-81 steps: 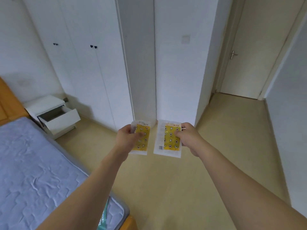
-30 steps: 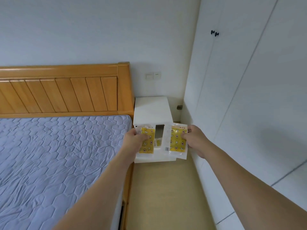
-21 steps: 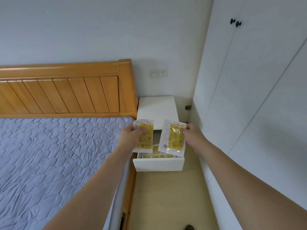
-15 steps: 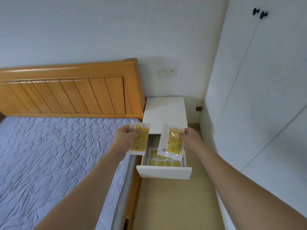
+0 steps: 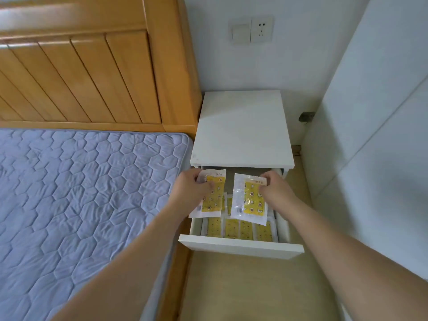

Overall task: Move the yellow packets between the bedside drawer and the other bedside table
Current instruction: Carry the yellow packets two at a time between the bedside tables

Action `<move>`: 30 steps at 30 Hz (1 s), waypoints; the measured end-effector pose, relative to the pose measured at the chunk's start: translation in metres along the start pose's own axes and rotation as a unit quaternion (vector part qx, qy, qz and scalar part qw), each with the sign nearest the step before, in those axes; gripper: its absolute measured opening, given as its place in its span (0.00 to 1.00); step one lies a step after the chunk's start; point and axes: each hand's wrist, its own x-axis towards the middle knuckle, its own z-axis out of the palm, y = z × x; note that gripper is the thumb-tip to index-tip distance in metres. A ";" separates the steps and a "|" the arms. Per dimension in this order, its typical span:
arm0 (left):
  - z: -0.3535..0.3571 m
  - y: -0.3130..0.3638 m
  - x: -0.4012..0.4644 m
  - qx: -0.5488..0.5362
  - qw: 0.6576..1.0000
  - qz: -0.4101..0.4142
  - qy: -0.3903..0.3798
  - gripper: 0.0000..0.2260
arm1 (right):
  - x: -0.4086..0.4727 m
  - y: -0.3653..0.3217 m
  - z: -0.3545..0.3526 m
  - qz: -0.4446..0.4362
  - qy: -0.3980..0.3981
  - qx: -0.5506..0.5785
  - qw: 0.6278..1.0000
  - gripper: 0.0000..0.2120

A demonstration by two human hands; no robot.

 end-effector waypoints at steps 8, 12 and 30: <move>0.109 -0.130 0.112 0.110 0.990 0.053 -0.063 0.10 | 0.132 0.121 0.109 0.019 -0.040 -0.079 0.996 0.17; 0.138 -0.163 0.144 0.223 0.965 0.084 -0.106 0.05 | 0.159 0.142 0.137 0.000 -0.068 -0.125 0.990 0.17; 0.182 -0.226 0.195 0.437 0.867 0.059 -0.234 0.15 | 0.194 0.173 0.185 0.059 -0.209 -0.186 0.958 0.22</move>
